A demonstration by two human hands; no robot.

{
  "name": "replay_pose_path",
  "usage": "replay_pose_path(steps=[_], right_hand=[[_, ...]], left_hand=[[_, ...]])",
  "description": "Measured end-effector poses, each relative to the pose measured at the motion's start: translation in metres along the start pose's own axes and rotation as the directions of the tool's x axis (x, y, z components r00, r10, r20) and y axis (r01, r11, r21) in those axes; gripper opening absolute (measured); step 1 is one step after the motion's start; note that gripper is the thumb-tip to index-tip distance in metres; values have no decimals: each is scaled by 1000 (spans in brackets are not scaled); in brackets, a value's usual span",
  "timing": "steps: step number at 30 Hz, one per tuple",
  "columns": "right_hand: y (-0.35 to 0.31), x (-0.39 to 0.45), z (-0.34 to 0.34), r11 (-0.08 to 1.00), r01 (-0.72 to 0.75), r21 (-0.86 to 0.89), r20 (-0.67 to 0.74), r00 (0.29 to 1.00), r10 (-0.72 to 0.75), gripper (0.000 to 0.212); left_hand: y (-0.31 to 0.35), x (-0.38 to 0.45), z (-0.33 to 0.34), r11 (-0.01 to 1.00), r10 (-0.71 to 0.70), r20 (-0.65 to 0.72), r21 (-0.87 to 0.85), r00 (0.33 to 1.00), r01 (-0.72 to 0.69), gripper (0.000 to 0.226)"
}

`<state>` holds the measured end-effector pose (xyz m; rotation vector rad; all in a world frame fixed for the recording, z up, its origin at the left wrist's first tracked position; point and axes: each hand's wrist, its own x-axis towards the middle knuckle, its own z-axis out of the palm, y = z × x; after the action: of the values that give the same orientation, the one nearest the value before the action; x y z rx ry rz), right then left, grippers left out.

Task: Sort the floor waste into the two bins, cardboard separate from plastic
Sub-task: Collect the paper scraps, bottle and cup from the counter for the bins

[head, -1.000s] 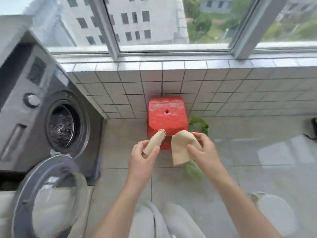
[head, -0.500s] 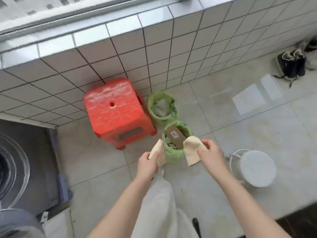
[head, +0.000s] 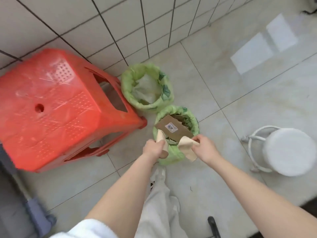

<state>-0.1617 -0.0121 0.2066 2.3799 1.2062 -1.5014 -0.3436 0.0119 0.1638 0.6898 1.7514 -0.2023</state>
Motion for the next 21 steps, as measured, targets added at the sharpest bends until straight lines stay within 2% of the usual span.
replay_pose_path(steps=[3, 7, 10, 12, 16, 21], right_hand=[[9, 42, 25, 998, 14, -58, 33, 999, -12, 25], [13, 76, 47, 999, 20, -41, 17, 1000, -19, 30], [15, 89, 52, 993, 63, -104, 42, 997, -59, 47], [17, 93, 49, 992, 36, -124, 27, 999, -33, 52], [16, 86, 39, 994, -63, -85, -25, 998, 61, 41], [12, 66, 34, 1000, -23, -8, -6, 1000, 23, 35]], left_hand=[[-2, 38, 15, 998, 12, 21, 59, 1000, -14, 51], [-11, 67, 29, 986, 45, 20, 161, 999, -48, 47], [-17, 75, 31, 982, 52, 48, 179, 997, -60, 46], [-20, 78, 28, 988, 44, 87, 144, 995, -56, 47], [-32, 78, 13, 999, 4, 64, 44, 998, -7, 37], [-31, 54, -9, 993, 22, 57, -118, 998, -15, 12]])
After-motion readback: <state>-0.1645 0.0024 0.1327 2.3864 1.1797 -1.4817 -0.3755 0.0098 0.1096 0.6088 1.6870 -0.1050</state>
